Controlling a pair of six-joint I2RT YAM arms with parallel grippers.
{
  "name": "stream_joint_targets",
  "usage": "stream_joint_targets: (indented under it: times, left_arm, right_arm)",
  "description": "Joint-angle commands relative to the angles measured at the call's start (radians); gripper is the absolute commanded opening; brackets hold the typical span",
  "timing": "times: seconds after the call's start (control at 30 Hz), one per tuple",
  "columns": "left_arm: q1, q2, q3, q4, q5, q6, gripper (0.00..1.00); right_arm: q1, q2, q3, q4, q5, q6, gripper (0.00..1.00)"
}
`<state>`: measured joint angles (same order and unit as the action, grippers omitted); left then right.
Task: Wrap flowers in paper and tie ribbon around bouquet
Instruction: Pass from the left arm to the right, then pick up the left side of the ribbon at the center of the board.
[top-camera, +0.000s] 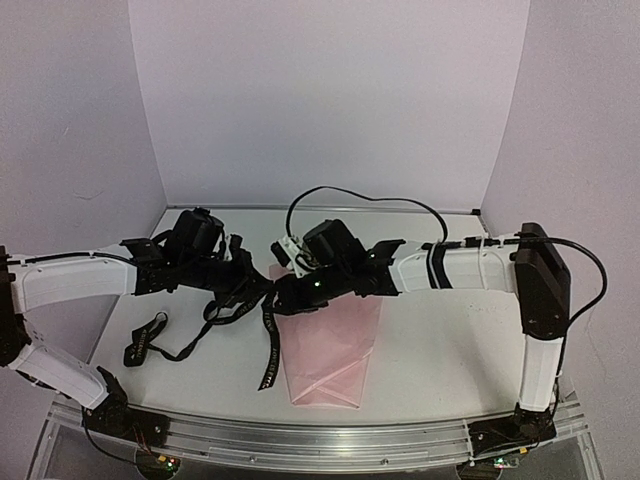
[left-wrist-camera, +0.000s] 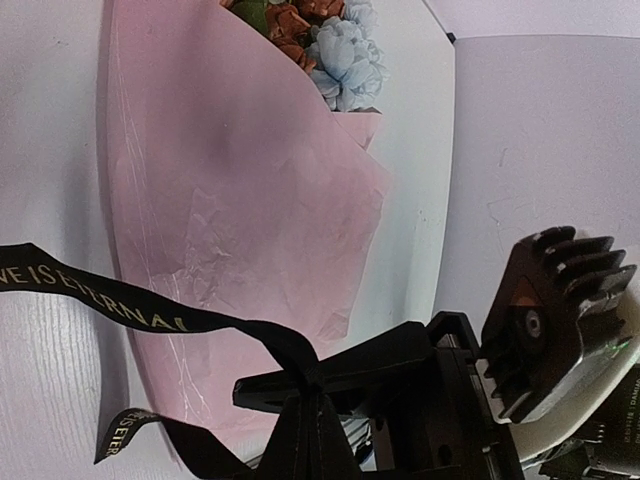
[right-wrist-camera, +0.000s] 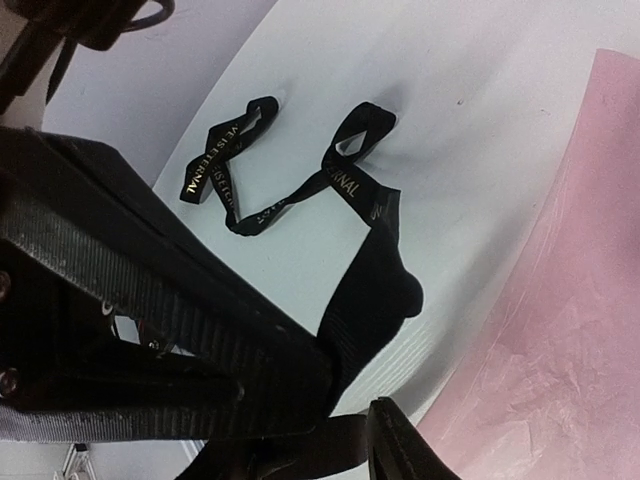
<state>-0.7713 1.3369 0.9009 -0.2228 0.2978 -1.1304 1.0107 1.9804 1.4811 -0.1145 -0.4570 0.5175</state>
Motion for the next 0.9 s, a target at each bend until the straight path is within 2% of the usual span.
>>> stream_joint_targets:
  times: [0.0, 0.07, 0.23, 0.3, 0.43, 0.53, 0.67, 0.77, 0.87]
  left_arm:
    - [-0.005, -0.014, 0.03, 0.048, 0.025, 0.025, 0.02]
    - [-0.005, -0.025, 0.03, 0.038, 0.03, 0.046, 0.09]
    - [-0.004, -0.071, 0.005, 0.027, 0.033, 0.098, 0.38]
    - [-0.003, -0.088, -0.001, 0.013, 0.012, 0.117, 0.46]
    - [0.005, -0.121, -0.018, -0.063, -0.088, 0.123, 0.49]
    - [0.039, -0.129, -0.051, -0.168, -0.192, 0.06, 0.46]
    - [0.13, -0.147, -0.152, -0.23, -0.244, -0.032, 0.48]
    - [0.19, -0.153, -0.218, -0.284, -0.268, -0.074, 0.49]
    - [0.201, -0.183, -0.257, -0.369, -0.387, -0.127, 0.52]
  right_arm:
    - [0.007, -0.057, 0.01, -0.06, 0.01, 0.02, 0.04]
    - [0.006, -0.126, -0.04, -0.147, 0.027, -0.006, 0.0]
    - [0.007, -0.353, -0.186, -0.508, 0.165, -0.16, 0.0]
    - [0.005, -0.437, -0.238, -0.642, 0.245, -0.202, 0.0]
    - [-0.002, -0.58, -0.343, -0.873, 0.412, -0.244, 0.0]
    - [-0.025, -0.667, -0.407, -0.974, 0.543, -0.229, 0.0]
    - [-0.082, -0.755, -0.479, -1.047, 0.687, -0.189, 0.0]
    - [-0.137, -0.808, -0.522, -1.067, 0.708, -0.158, 0.0]
    - [-0.175, -0.846, -0.554, -1.069, 0.717, -0.151, 0.0]
